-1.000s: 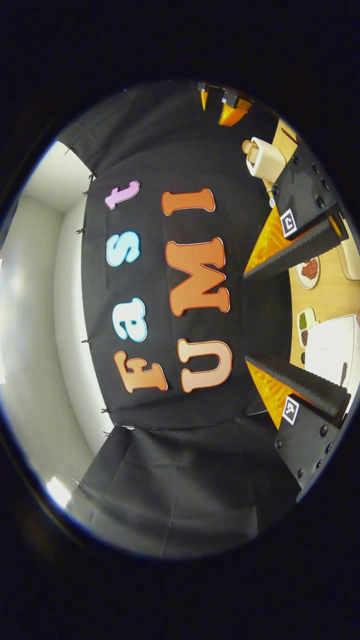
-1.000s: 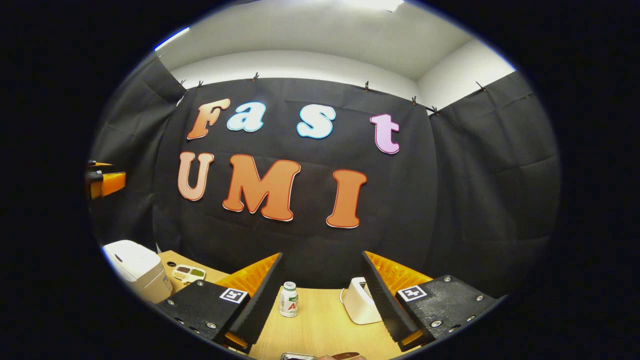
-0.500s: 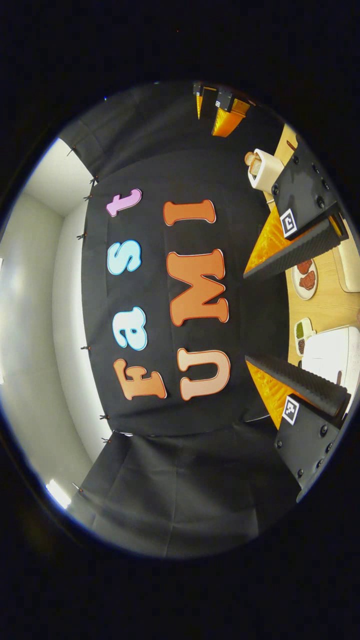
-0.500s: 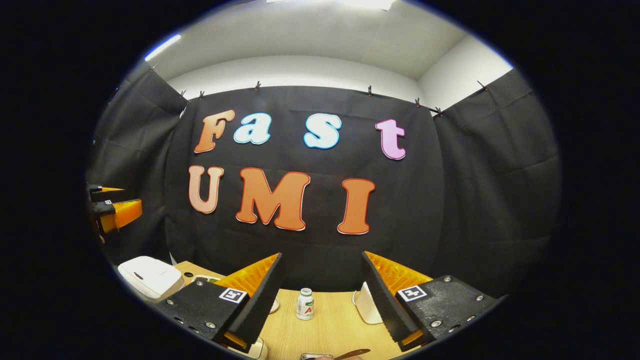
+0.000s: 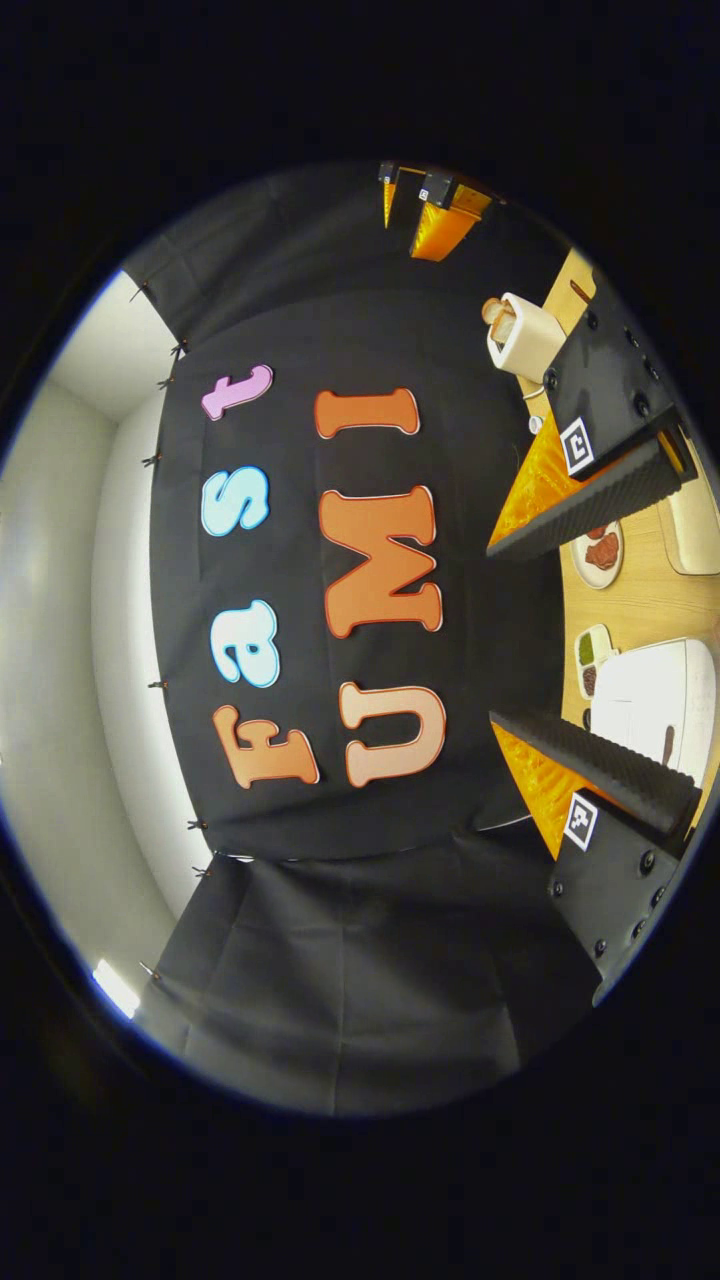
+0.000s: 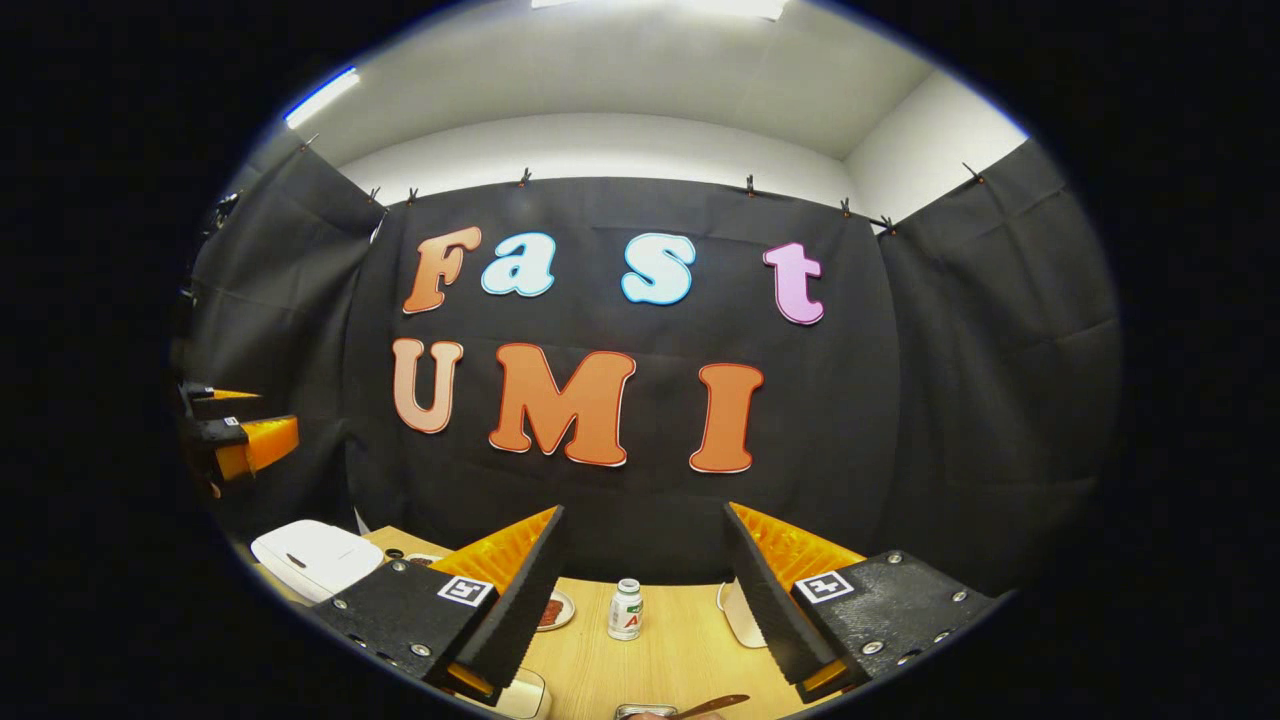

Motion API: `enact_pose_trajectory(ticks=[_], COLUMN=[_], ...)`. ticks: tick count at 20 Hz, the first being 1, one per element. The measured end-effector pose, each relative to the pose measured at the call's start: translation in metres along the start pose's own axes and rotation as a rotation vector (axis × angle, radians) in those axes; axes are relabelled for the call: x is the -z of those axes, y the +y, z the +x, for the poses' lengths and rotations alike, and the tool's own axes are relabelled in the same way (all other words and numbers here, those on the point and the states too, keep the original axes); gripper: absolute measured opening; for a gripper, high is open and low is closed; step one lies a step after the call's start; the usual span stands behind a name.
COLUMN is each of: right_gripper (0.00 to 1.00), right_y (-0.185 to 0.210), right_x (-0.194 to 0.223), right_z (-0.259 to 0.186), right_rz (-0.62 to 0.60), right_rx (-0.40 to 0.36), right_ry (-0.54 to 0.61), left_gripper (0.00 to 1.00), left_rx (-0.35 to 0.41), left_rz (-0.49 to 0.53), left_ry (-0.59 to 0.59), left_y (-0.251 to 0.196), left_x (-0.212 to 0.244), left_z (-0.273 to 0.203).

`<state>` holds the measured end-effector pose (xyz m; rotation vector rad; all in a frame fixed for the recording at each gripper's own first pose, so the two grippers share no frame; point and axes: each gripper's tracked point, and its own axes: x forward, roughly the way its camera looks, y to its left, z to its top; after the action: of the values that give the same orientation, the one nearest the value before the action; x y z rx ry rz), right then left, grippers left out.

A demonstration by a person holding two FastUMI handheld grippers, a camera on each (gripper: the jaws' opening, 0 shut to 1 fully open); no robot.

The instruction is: Close the left gripper, press the button to open the rice cooker; take a wooden spoon from the chopstick holder with the right hand, scoop a spoonful of rice and pour it into the rice cooker, then put the wooden spoon back into the chopstick holder.

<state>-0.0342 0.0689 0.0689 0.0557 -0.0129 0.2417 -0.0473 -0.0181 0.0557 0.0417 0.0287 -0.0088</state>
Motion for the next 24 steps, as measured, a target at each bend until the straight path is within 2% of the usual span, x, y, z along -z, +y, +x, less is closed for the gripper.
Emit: enact_pose_trajectory(ticks=[5,6,9,12,14,15,16,17,18,20,24], right_gripper=[0.94,0.94,0.94,0.95,0.95,0.95,0.95,0.95,0.95,0.95,0.95], right_y=[-0.002,-0.003,-0.008,-0.013,-0.013,-0.013,-0.012,-0.012,-0.013,-0.016,-0.02], right_x=[0.0,-0.001,-0.005,-0.003,0.002,0.005,0.007,0.008,0.006,0.007,0.016], right_z=[-0.005,-0.006,-0.007,-0.009,-0.011,-0.011,-0.011,-0.012,-0.012,-0.012,-0.013], right_rz=[-0.012,-0.014,-0.031,-0.041,-0.039,-0.039,-0.04,-0.042,-0.045,-0.05,-0.034], right_rx=[0.009,0.013,0.034,0.051,0.057,0.058,0.06,0.062,0.066,0.079,0.102], right_ry=[0.017,0.023,0.027,0.037,0.047,0.057,0.066,0.07,0.068,0.066,0.089], left_gripper=[0.96,1.0,0.99,0.79,0.2,0.06,0.1,0.11,0.06,0.06,0.05], left_rx=[-0.043,-0.053,-0.076,-0.128,-0.174,-0.179,-0.149,-0.18,-0.192,-0.199,-0.146], left_rz=[-0.008,-0.005,-0.001,0.014,-0.006,-0.033,-0.057,-0.072,-0.075,-0.122,-0.199], left_ry=[0.087,0.102,0.138,0.21,0.272,0.311,0.354,0.4,0.453,0.527,0.73], left_y=[0.027,0.033,0.048,0.071,0.088,0.094,0.09,0.094,0.108,0.116,0.112], left_x=[0.02,0.023,0.031,0.053,0.072,0.082,0.095,0.106,0.117,0.137,0.183], left_z=[-0.002,-0.004,-0.009,-0.008,-0.008,-0.006,-0.004,-0.015,-0.011,-0.003,0.001])
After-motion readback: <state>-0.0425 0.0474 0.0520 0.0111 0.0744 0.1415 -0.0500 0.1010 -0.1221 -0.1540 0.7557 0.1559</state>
